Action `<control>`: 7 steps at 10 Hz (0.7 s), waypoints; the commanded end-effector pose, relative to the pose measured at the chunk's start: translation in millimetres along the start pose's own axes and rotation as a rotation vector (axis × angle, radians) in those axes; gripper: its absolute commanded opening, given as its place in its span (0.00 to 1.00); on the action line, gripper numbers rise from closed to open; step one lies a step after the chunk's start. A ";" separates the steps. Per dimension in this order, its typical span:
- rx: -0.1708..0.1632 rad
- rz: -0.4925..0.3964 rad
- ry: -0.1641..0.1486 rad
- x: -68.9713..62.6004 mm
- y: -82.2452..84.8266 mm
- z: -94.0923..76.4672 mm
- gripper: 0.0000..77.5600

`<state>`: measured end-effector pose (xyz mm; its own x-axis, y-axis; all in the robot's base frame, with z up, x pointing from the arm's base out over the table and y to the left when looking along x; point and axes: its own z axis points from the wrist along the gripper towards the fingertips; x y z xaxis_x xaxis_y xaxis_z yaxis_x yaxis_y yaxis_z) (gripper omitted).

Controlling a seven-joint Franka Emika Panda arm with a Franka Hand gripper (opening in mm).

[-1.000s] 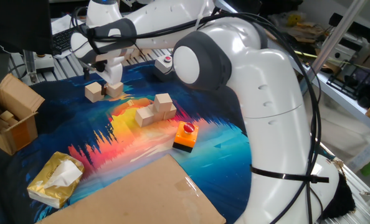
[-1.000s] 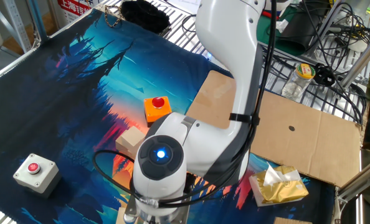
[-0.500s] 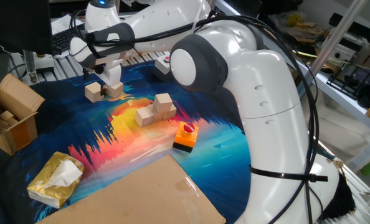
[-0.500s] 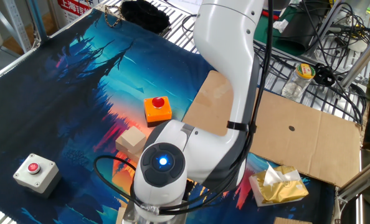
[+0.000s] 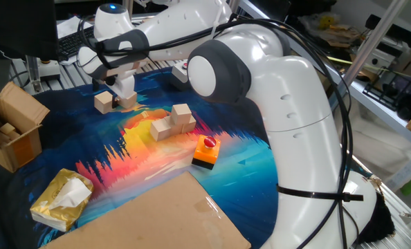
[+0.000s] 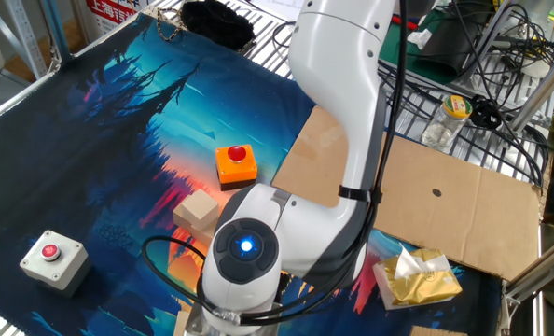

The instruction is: Stack the blocks into a pyramid shape

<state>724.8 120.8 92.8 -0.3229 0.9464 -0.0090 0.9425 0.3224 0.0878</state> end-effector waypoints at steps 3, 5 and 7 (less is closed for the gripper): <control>-0.004 -0.005 -0.015 -0.3 0.4 0.7 1.00; 0.004 -0.001 -0.032 0.3 -1.3 1.9 1.00; 0.009 -0.008 -0.031 0.3 -1.9 3.8 1.00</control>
<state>722.5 120.6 87.3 -0.3274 0.9441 -0.0397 0.9410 0.3296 0.0767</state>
